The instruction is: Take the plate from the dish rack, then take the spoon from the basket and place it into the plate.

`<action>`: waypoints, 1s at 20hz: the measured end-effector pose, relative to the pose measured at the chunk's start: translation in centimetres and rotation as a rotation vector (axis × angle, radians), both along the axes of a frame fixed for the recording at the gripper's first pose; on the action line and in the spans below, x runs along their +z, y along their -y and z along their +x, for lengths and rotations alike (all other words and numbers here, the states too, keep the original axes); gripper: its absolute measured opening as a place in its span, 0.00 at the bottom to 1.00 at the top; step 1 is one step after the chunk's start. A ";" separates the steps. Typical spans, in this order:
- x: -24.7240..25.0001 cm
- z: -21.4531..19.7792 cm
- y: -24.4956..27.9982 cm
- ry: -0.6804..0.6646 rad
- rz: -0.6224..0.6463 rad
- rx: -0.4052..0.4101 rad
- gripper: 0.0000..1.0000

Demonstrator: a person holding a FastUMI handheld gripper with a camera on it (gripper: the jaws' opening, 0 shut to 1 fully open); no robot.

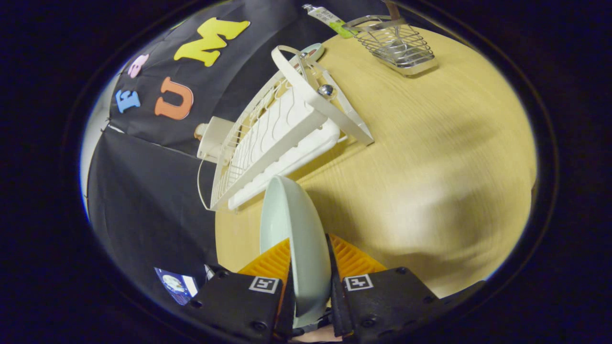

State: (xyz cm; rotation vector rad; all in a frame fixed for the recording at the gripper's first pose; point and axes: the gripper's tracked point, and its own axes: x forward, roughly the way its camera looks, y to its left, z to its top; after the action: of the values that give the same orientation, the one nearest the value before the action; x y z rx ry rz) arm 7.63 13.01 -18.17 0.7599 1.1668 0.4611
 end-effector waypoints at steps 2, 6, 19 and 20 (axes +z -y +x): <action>0.0 0.4 0.0 0.005 -0.008 -0.001 0.44; -0.1 1.2 0.6 0.031 -0.041 -0.007 0.55; 7.6 1.8 9.9 0.629 -0.443 -0.130 1.00; 8.7 1.8 11.0 0.688 -0.483 -0.168 1.00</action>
State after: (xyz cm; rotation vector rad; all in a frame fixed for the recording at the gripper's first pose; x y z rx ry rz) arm 9.44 2.01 -9.47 0.2329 0.5239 0.2473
